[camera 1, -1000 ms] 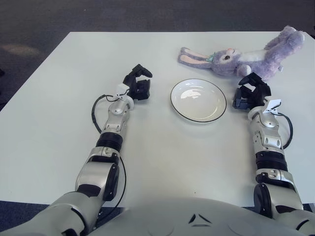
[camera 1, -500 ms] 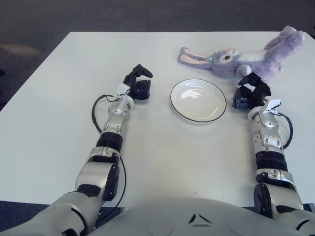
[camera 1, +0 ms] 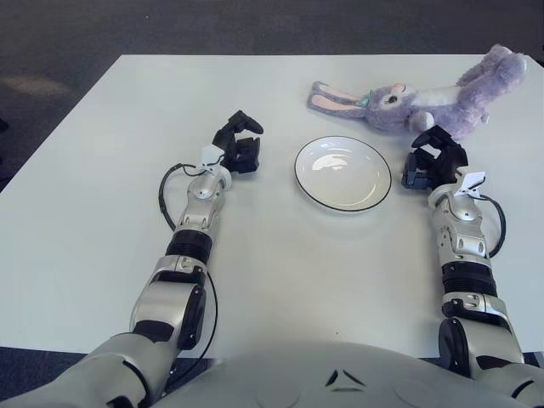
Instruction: Put the doll into the plate.
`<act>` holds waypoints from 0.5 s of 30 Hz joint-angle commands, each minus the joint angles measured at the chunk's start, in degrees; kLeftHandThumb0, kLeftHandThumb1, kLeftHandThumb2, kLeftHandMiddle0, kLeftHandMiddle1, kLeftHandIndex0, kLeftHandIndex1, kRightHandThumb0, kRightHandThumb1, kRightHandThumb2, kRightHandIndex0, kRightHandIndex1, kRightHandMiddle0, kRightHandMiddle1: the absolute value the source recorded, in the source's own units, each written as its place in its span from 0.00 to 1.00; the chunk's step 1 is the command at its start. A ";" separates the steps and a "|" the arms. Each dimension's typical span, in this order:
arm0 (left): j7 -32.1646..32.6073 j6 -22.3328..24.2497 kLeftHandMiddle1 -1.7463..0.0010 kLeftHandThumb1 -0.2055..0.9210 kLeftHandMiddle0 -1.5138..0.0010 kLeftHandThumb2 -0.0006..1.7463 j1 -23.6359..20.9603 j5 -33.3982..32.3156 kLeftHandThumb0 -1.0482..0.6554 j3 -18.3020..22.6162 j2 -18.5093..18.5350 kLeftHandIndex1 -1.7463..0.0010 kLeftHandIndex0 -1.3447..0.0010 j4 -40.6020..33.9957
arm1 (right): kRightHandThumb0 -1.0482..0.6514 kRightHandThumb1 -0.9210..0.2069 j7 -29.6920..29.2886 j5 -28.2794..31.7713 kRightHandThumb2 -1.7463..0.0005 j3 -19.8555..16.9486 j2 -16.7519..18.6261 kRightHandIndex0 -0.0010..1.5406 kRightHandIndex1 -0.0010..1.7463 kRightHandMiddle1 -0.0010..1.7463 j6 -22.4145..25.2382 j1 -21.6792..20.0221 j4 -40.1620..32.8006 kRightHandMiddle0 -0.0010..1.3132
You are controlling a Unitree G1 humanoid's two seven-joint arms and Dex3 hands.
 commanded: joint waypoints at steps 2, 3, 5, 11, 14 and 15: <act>1.07 0.99 0.00 0.56 0.28 0.67 5.44 0.91 0.35 -0.44 -0.64 0.00 0.61 1.70 | 0.61 0.85 -0.37 0.01 0.01 -0.07 2.13 0.58 1.00 0.99 0.85 8.53 2.91 0.49; 1.02 1.02 0.00 0.56 0.28 0.67 5.52 0.91 0.35 -0.47 -0.61 0.00 0.61 1.55 | 0.61 0.85 -0.34 -0.04 0.01 -0.04 2.10 0.58 1.00 0.99 0.81 8.57 2.92 0.49; 0.89 1.00 0.00 0.56 0.28 0.67 5.66 0.93 0.35 -0.55 -0.55 0.00 0.61 1.32 | 0.61 0.85 -0.27 -0.07 0.02 0.00 2.06 0.58 1.00 0.98 0.71 8.61 2.95 0.50; 0.51 1.38 0.00 0.56 0.29 0.67 6.02 0.90 0.35 -0.74 -0.37 0.00 0.61 0.50 | 0.61 0.86 -0.22 0.08 0.01 -0.12 2.16 0.58 1.00 0.97 0.33 8.60 3.19 0.51; 0.41 1.77 0.00 0.57 0.30 0.67 6.12 0.77 0.35 -0.75 -0.35 0.00 0.61 0.19 | 0.61 0.86 -0.19 0.13 0.01 -0.13 2.17 0.58 1.00 0.98 0.38 8.60 3.15 0.51; 0.37 1.93 0.00 0.57 0.30 0.67 6.16 0.72 0.35 -0.74 -0.35 0.00 0.61 0.07 | 0.61 0.86 -0.13 0.15 0.01 -0.11 2.17 0.58 1.00 0.98 0.44 8.63 3.05 0.51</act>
